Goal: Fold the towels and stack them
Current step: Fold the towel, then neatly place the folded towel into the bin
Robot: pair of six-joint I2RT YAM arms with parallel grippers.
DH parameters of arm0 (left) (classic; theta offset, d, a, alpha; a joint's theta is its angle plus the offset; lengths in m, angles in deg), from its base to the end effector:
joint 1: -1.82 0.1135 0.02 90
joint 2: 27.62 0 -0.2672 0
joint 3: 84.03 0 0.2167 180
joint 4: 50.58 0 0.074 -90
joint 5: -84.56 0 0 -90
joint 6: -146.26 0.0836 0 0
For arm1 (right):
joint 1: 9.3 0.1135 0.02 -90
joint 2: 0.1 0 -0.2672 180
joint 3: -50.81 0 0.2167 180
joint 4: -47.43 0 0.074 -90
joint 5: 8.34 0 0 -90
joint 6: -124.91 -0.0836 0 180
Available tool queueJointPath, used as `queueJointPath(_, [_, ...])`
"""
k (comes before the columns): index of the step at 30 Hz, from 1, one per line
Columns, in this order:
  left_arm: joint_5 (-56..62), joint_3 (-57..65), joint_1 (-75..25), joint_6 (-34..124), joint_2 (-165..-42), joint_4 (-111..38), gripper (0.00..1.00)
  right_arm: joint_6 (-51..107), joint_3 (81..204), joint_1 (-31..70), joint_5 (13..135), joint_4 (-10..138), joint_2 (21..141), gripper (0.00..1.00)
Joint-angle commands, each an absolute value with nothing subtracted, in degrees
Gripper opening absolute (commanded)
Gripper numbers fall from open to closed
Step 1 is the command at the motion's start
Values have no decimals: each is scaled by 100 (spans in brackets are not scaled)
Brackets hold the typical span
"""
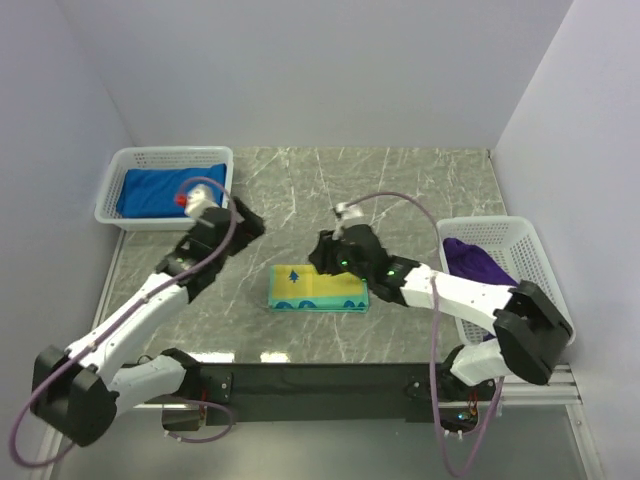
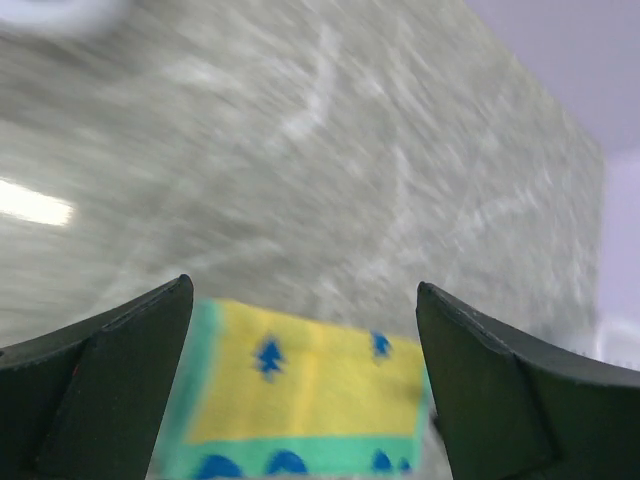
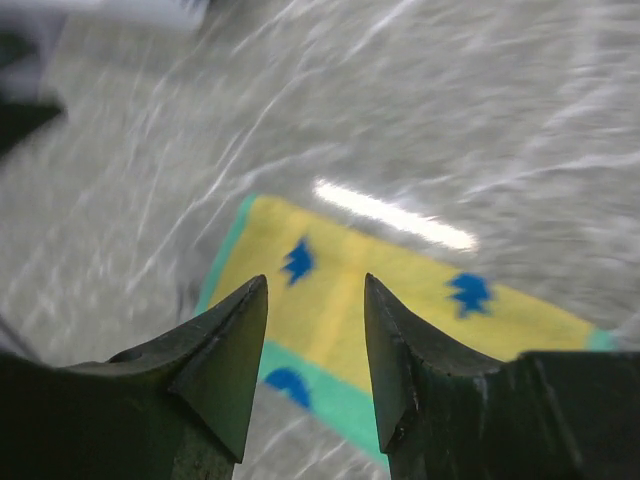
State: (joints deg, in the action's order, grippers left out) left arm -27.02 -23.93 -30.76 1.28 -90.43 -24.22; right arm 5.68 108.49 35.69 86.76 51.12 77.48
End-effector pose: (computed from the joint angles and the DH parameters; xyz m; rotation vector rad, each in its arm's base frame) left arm 0.2247 -0.1071 0.2672 -0.6308 1.9891 -0.5586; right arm 0.2248 0.2142 0.2377 -0.2228 2.0475 0.7398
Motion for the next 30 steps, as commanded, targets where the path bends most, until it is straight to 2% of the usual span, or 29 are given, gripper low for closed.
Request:
queueJointPath(1, [-2338,-1963,-2272,764,-8669,-851,99,1250,11834,4192,9097,6779,8259,49])
queueJointPath(6, [-2134,-1619,-1489,1599,-8151,-15,99,1522,13014,4949,9650,7369,9558,39])
queueJointPath(13, [-2425,-2400,-1427,1961,-7465,-488,99,1707,14299,5275,9800,7589,11036,26])
queueJointPath(19, [-2266,-2384,-1243,2110,-7587,-436,99,1856,14958,5468,10054,8152,11899,22])
queueJointPath(24, [-2100,-2427,-1014,2128,-7500,-436,99,1944,15151,5591,10389,8714,11443,25])
queueJointPath(29, [-1933,-2445,-768,2110,-7412,-445,99,1901,15380,5802,10381,9277,11082,39])
queueJointPath(30, [-1915,-2445,-733,2110,-7394,-453,99,1883,15389,5889,10250,9312,11073,47])
